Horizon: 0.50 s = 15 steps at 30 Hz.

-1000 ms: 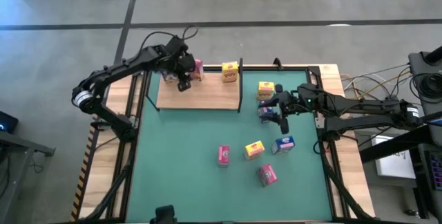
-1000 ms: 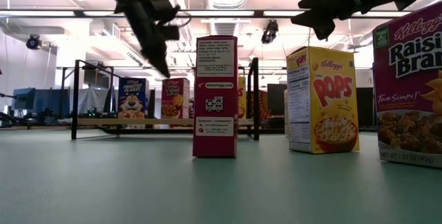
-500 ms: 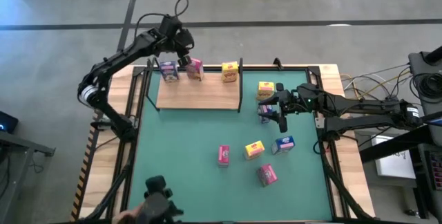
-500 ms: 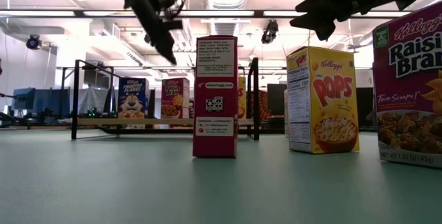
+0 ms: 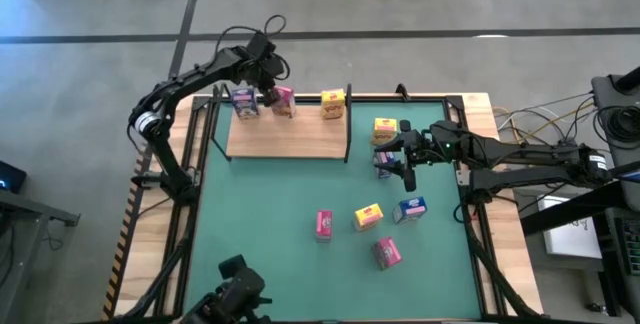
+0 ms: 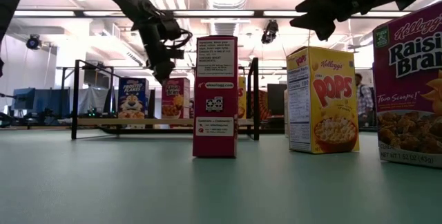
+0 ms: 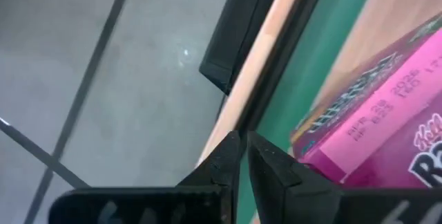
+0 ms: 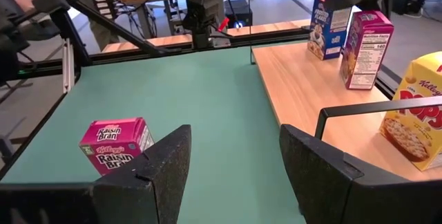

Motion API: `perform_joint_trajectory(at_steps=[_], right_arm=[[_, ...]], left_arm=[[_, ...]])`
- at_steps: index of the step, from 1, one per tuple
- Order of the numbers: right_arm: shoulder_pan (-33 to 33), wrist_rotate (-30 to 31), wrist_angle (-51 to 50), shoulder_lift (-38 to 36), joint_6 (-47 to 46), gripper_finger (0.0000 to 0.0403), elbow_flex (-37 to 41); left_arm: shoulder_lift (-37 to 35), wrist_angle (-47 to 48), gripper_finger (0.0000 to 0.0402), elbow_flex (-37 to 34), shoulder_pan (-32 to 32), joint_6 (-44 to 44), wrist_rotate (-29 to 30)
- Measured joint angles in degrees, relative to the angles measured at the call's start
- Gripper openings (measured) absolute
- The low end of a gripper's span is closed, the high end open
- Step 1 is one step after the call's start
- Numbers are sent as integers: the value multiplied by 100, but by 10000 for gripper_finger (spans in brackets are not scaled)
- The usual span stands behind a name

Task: Stack cereal on shelf
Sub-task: Adjust the pink cereal box on the shelf

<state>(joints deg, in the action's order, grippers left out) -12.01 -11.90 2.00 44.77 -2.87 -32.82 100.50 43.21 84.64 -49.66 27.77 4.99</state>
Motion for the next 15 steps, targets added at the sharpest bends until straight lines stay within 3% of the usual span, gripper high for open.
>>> perform_joint_trajectory(at_steps=[15], right_arm=[[0, 1, 0, 0, 41, 209, 2]], left_arm=[[-207, 557, 9, 0, 150, -1037, -4]])
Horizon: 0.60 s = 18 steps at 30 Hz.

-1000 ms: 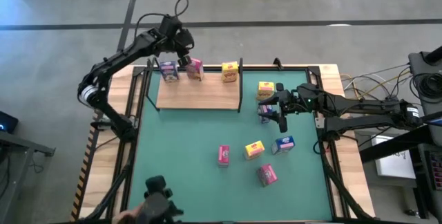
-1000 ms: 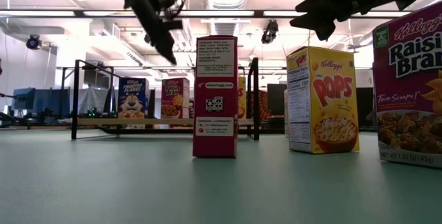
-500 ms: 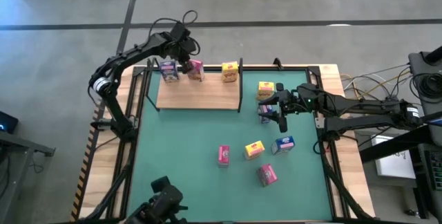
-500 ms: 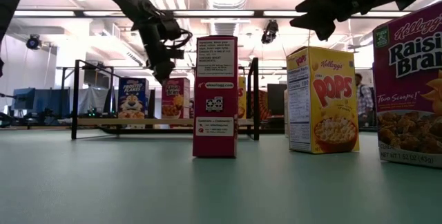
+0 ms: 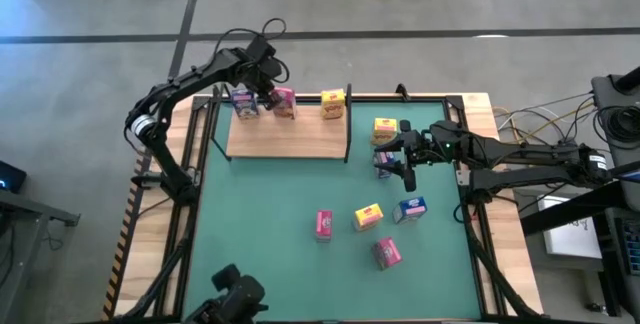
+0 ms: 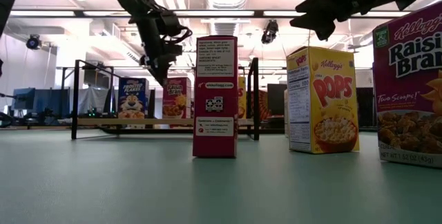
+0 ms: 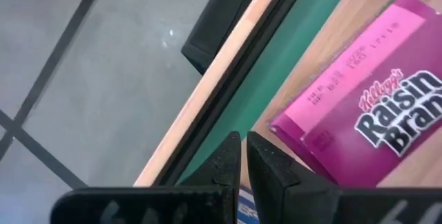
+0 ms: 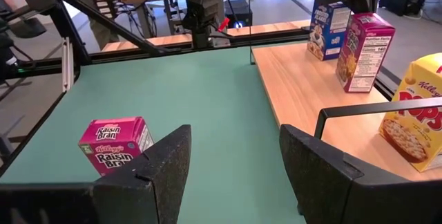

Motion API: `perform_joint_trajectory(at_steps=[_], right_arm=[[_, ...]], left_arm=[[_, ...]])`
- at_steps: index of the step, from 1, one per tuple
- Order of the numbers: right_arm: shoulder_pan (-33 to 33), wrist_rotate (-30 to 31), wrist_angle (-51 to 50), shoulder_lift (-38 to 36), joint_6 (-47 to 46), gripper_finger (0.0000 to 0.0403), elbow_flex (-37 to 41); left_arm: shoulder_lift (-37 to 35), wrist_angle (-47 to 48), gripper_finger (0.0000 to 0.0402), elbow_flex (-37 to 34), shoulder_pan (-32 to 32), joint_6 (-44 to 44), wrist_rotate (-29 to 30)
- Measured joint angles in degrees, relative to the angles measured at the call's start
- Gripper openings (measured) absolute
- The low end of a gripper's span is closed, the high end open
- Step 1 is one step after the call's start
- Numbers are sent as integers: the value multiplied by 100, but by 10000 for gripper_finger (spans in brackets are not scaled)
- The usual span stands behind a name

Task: Stack cereal on shelf
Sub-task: Adjust the pink cereal box on the shelf

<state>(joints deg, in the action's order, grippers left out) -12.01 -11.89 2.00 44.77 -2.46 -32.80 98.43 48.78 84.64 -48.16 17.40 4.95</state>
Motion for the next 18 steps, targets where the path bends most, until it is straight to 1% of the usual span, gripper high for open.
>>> perform_joint_trajectory(at_steps=[7, 18], right_arm=[[0, -1, -1, 0, -13, 209, 7], [0, -1, 0, 0, -13, 209, 7]], left_arm=[[0, 305, 9, 0, 94, -293, 0], [-1, 543, 9, 0, 347, -439, -1]])
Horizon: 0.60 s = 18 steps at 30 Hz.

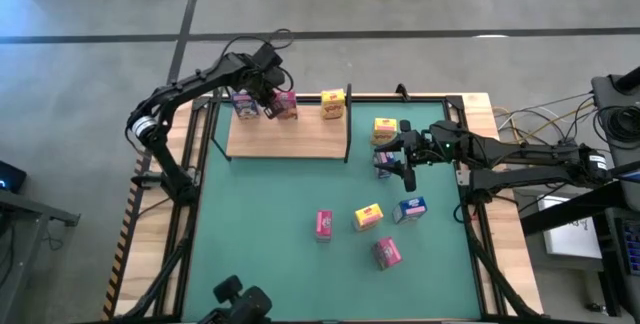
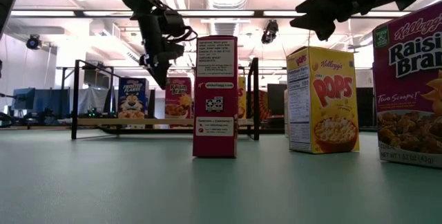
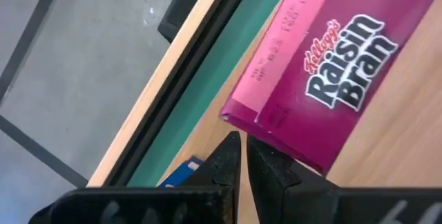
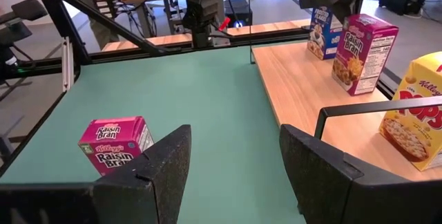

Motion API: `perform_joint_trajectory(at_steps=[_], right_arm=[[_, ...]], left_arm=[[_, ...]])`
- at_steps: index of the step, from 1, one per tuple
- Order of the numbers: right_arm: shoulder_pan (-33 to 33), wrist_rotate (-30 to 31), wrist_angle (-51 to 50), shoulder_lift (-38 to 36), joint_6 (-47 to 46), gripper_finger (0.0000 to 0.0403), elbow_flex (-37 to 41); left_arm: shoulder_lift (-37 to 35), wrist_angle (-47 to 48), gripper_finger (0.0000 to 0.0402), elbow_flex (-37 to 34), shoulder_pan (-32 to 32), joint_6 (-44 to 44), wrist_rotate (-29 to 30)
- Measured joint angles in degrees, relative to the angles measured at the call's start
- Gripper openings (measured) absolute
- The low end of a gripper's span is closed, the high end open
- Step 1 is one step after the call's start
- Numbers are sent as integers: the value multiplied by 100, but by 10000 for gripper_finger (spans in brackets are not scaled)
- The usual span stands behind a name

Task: Stack cereal on shelf
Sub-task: Adjust the pink cereal box on the shelf

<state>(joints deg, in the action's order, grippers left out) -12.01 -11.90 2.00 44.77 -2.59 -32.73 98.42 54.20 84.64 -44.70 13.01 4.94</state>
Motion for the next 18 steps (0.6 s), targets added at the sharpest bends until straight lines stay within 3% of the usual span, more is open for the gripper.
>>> perform_joint_trajectory(at_steps=[9, 18], right_arm=[[0, 2, 0, 0, -52, 209, 0], [0, 2, -1, 0, -38, 209, 0]], left_arm=[[-221, 85, 9, 0, 11, -109, 482], [-1061, -331, 9, -186, 503, -304, -4]])
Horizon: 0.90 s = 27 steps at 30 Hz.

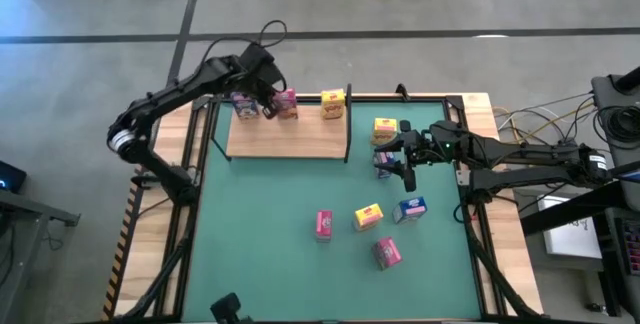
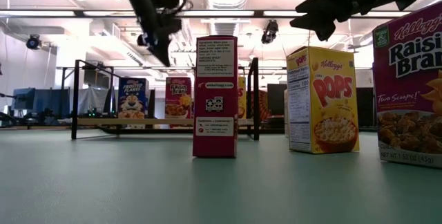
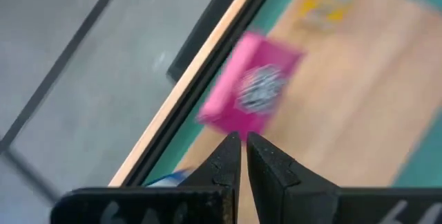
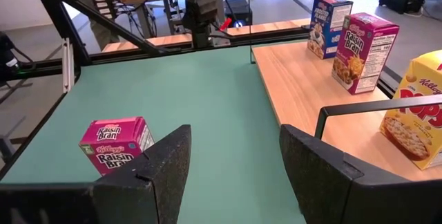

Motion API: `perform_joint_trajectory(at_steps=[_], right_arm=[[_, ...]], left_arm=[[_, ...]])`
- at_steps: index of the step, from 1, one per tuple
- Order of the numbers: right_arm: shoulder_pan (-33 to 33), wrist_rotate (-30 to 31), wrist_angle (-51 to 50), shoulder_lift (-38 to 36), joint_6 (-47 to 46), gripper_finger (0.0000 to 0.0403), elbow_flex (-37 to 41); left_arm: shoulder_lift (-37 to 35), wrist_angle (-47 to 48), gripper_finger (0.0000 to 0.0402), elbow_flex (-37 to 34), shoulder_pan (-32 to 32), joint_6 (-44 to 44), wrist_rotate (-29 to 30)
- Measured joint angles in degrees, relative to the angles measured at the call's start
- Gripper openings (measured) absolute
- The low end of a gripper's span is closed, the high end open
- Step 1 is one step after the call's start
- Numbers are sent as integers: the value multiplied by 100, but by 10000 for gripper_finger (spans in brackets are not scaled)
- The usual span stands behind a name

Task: Stack cereal on shelf
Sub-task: Adjust the pink cereal box on the shelf

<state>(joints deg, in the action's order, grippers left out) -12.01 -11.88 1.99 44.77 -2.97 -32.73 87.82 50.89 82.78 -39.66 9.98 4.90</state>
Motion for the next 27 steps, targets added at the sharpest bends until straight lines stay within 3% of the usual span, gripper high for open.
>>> perform_joint_trajectory(at_steps=[4, 17, 27], right_arm=[[0, 0, 1, 0, 3, 209, 0], [0, 0, 0, 0, 2, 209, 0], [0, 0, -1, 0, 7, 209, 0]], left_arm=[[-415, -405, 9, -303, 320, 43, -289], [-1242, -1060, 9, -1537, 916, 144, -310], [-1302, -1459, 9, -1913, 1457, 10, -1328]])
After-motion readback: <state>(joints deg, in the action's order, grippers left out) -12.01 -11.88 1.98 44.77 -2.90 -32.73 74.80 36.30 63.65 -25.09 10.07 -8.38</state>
